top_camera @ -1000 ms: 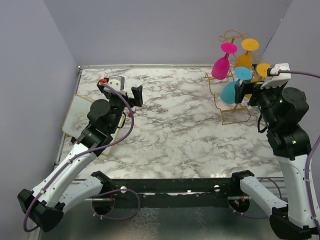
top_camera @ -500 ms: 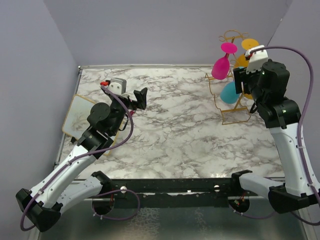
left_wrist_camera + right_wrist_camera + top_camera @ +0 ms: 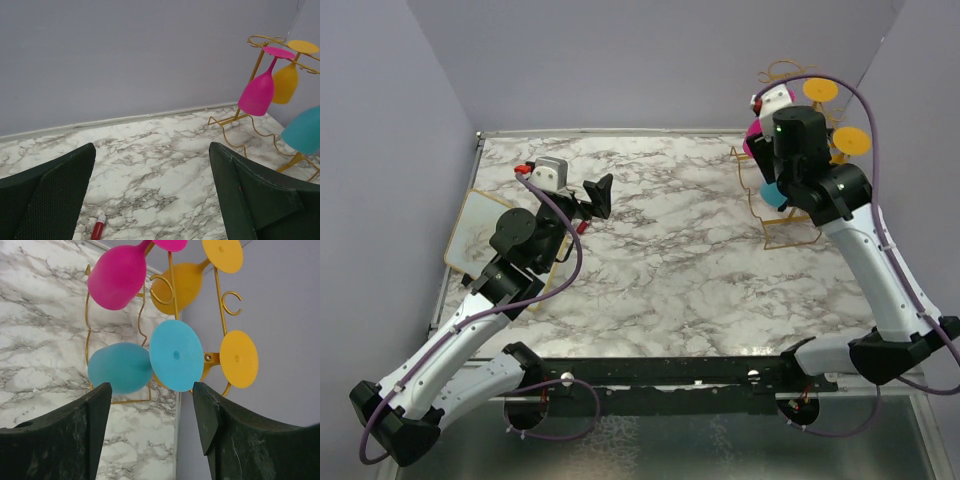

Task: Take the wine glass off the wine glass rack

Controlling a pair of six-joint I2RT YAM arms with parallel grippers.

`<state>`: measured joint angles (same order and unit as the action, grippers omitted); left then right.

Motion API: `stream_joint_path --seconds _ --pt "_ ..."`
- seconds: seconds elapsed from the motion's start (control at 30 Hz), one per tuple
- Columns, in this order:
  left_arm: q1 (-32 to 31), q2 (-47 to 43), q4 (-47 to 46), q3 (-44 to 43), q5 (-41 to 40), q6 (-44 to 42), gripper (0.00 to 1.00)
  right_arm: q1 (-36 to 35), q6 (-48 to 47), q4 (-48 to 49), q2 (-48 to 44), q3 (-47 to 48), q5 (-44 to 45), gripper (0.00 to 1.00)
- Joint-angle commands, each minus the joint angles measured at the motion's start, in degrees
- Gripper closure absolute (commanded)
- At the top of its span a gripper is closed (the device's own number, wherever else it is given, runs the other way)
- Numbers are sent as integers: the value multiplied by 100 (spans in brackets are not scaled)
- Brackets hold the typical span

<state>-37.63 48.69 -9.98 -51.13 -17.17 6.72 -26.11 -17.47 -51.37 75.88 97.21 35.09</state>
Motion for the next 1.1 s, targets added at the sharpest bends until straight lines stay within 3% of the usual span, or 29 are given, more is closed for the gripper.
stream_joint_path --seconds 0.0,0.23,0.43,0.67,1.07 --pt "-21 -95 -193 48 12 31 1 -315 -121 -376 370 355 1242 35" --pt "-19 -96 -192 58 12 27 1 -395 -859 266 534 219 2009 41" --pt "-23 -72 -198 53 20 5 1 -396 -1277 630 668 96 1951 53" --pt "-21 -64 -208 67 21 -4 1 -404 -1487 942 760 -147 1826 54" --pt "-25 -86 -213 68 12 -28 1 -404 -1566 1056 903 -284 1998 64"
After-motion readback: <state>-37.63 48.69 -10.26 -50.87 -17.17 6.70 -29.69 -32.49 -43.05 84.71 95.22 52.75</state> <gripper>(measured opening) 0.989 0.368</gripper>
